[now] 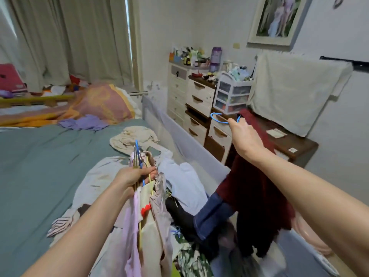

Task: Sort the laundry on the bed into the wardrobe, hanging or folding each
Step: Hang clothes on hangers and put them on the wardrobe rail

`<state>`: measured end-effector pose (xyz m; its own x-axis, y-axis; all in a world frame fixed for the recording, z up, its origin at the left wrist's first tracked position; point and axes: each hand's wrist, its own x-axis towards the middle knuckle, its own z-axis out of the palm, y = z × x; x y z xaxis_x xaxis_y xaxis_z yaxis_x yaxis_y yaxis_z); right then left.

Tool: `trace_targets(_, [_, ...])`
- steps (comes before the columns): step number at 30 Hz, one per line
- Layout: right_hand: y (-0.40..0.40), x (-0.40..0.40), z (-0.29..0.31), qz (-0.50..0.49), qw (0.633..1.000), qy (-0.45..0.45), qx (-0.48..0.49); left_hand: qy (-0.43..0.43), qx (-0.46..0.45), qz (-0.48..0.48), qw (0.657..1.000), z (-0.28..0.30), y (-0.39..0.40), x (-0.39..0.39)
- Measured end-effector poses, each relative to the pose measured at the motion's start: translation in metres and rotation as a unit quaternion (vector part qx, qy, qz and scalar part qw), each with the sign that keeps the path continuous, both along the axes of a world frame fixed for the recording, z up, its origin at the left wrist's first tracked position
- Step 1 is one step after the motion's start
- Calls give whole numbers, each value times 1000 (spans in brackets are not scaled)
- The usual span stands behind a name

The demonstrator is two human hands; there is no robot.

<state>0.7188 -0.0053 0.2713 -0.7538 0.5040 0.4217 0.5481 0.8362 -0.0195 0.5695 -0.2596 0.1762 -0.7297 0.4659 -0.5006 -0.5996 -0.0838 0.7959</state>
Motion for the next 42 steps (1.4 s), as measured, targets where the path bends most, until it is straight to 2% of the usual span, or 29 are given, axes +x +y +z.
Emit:
trace_targets(8, [22, -123, -184, 50, 976, -18, -210, -57, -76, 126, 987, -90, -4, -53])
trace_targets(14, [18, -204, -288, 83, 946, -52, -310, -61, -157, 216, 962, -151, -24, -86])
trace_targets(17, [12, -224, -313, 118, 937, -104, -311, -39, -191, 278, 941, -155, -26, -96])
trace_targets(21, [5, -237, -314, 143, 936, -114, -300, 31, -234, 312, 920, -149, -5, -109])
trace_targets(25, [22, -242, -318, 141, 947, -108, -269, 82, -324, 380, 862, -154, 3, -132])
trace_targets(27, [30, -247, -328, 141, 939, -108, -296, 111, -385, 377, 835, -159, 13, -138])
trace_targets(28, [31, -250, -335, 140, 931, -106, -321, 123, -402, 362, 832, -164, 19, -139])
trace_targets(31, [29, -262, -356, 121, 899, -84, -413, 128, -406, 310, 850, -189, 34, -140])
trace_targets(34, [26, -279, -380, 97, 887, -91, -442, 105, -353, 289, 884, -224, 44, -145])
trace_targets(39, [19, -285, -409, 74, 900, -223, -367, 104, -277, 273, 915, -250, 65, -160])
trace_targets(42, [28, -284, -422, 54, 906, -245, -341, 95, -254, 263, 926, -255, 70, -165])
